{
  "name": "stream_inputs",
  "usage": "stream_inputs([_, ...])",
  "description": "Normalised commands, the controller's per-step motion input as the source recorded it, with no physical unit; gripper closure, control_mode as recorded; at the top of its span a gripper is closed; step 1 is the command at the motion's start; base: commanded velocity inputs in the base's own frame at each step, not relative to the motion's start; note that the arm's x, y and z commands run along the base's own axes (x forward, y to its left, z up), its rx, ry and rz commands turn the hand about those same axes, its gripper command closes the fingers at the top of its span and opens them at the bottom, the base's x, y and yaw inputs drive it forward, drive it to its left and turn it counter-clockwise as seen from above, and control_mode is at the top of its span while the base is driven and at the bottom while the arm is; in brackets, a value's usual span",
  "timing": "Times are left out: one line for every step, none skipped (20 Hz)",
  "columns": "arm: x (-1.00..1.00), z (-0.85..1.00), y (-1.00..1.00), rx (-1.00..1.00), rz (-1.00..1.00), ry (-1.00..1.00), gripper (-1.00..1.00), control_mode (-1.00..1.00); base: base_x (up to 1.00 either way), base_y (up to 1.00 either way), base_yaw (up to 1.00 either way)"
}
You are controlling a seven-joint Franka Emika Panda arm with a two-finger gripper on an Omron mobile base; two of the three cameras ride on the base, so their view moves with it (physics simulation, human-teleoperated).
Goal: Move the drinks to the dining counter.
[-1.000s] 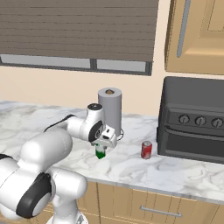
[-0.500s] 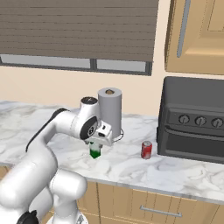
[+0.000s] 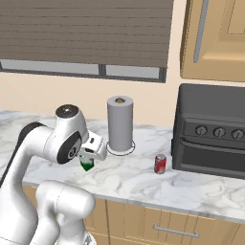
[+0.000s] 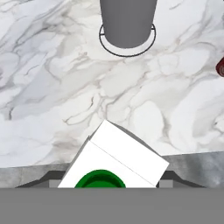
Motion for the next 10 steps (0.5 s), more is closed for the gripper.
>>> stream_inputs([-0.49, 0.76, 0.34, 0.00, 0.01, -0.11, 1.00, -1.00, 0.00, 0.00, 0.00])
stream_inputs([-0.39, 0.71, 0.27, 0.00, 0.03, -0.06, 1.00, -1.00, 0.00, 0.00, 0.00])
stream_inputs([-0.38, 0.63, 0.19, 0.00, 0.04, -0.03, 1.00, -1.00, 0.00, 0.00, 0.00])
stream_inputs([-0.34, 0.65, 0.08, 0.00, 0.03, -0.04, 1.00, -1.00, 0.00, 0.00, 0.00])
stream_inputs([-0.29, 0.56, 0.04, 0.00, 0.03, -0.06, 1.00, -1.00, 0.00, 0.00, 0.00])
stream_inputs([-0.34, 0.24, 0.00, 0.00, 0.02, -0.06, 1.00, -1.00, 0.00, 0.00, 0.00])
stream_inputs([-0.31, 0.06, 0.13, 0.00, 0.07, 0.00, 1.00, -1.00, 0.00, 0.00, 0.00])
stream_inputs([0.00, 0.00, 0.00, 0.00, 0.00, 0.00, 1.00, -1.00, 0.00, 0.00, 0.00])
stream_inputs([0.00, 0.00, 0.00, 0.00, 0.00, 0.00, 1.00, -1.00, 0.00, 0.00, 0.00])
stream_inputs([0.00, 0.00, 0.00, 0.00, 0.00, 0.00, 1.00, -1.00, 0.00, 0.00, 0.00])
